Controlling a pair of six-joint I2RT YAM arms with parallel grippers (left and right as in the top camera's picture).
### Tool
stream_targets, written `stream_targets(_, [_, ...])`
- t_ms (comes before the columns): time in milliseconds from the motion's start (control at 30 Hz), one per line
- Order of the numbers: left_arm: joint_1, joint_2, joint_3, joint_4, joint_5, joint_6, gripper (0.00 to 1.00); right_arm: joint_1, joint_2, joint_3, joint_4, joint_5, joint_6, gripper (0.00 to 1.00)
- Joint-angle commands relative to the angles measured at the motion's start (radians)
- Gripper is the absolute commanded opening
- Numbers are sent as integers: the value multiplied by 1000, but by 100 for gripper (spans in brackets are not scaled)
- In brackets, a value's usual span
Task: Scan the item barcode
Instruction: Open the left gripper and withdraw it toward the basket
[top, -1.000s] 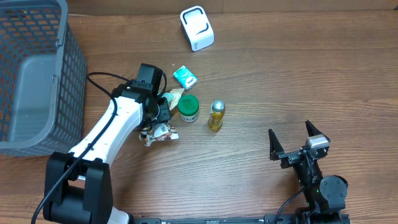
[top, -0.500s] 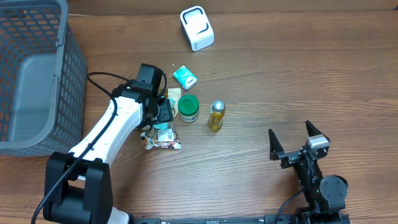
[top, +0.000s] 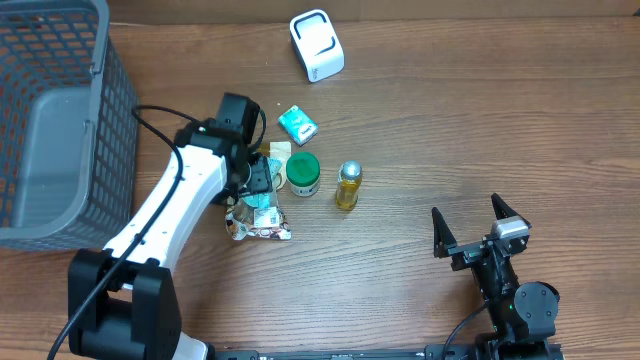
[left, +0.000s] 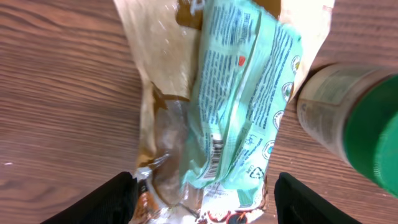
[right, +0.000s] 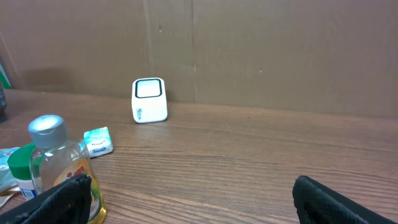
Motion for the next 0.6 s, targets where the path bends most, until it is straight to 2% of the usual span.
stream_targets(0, [35, -17, 99, -42, -39, 63, 67, -6, -2, -10, 3, 6, -4, 100])
stream_targets(267, [161, -17, 243, -106, -34, 171, 71, -6, -2, -10, 3, 6, -4, 100])
stream_targets(367, [218, -17, 247, -106, -34, 195, 78, -6, -2, -10, 3, 6, -4, 100])
stream_targets(433, [254, -17, 247, -112, -39, 216, 80, -6, -2, -10, 3, 6, -4, 100])
stream_targets(500, [291, -17, 247, -122, -50, 217, 100, -6, -2, -10, 3, 6, -4, 100])
stream_targets(567, [323, -16, 247, -129, -71, 217, 100, -6, -2, -10, 3, 6, -4, 100])
